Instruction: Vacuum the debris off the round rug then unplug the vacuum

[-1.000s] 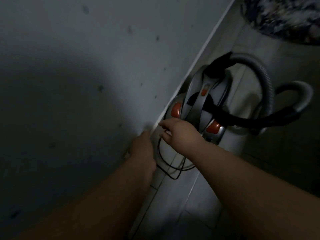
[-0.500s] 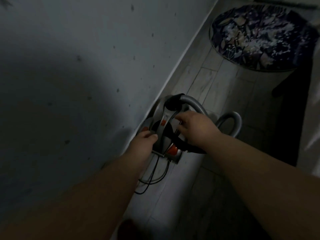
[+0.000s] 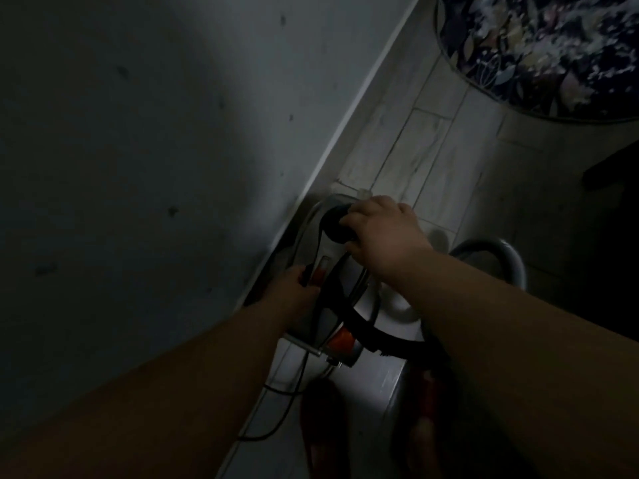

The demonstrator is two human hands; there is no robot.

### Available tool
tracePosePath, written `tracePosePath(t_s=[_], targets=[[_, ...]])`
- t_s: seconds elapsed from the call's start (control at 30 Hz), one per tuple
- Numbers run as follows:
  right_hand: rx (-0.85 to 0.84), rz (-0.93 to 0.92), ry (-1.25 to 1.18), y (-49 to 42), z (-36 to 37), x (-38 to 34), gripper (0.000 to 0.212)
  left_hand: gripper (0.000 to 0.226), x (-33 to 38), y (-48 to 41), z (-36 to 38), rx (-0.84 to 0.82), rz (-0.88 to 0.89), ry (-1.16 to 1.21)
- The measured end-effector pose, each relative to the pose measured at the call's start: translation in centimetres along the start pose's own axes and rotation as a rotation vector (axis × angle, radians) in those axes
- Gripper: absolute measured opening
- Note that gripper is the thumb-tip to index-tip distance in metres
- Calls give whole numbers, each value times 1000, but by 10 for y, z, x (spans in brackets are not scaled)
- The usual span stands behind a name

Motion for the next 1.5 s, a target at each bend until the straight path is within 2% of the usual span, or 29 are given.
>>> tracePosePath(t_s=[0.1,0.17,0.4,0.57,0.77,0.93,1.07,1.23,1.37,1.5], targets=[[-24,-66,110,-27,18,3,42,51,-5,-30,4,-8,2,-81],[-47,-87,145,-43,25,4,41,61,-5,-45,6,-13,-33,-111],[-49,-90,182,-63,40,10,34,65,-9,-80,19,-56,-59,-50],[-81,-79,208,-72,48,14,38,82,-19,-90,26,-99,-72,81],[-94,-76,225,-78,50,17,45,93,-24,-96,22,-149,-83,-33],[-121,-87,261,-83,48,19,48,84,-20,-100,27,-183,-139,-179],[-167,-26,265,-87,44,23,53,88,-22,-104,33,-146,-172,-95],[-204,-45,276,-89,43,22,51,88,-19,-100,34,-109,-182,-55],[-257,-77,283,-85,41,29,59,87,-5,-94,33,-96,-167,-136],[-233,-94,224,-74,19,52,54,88,23,-83,34,-85,-135,-198]])
Point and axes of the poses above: each hand's wrist, its own y-axis away from the middle knuckle, its own z-axis out of the palm, x = y × z, the point moved 3 cm from there along -y, towards the middle knuckle, and after that the axes turned 8 degrees about -y, right-handed, at the moved point
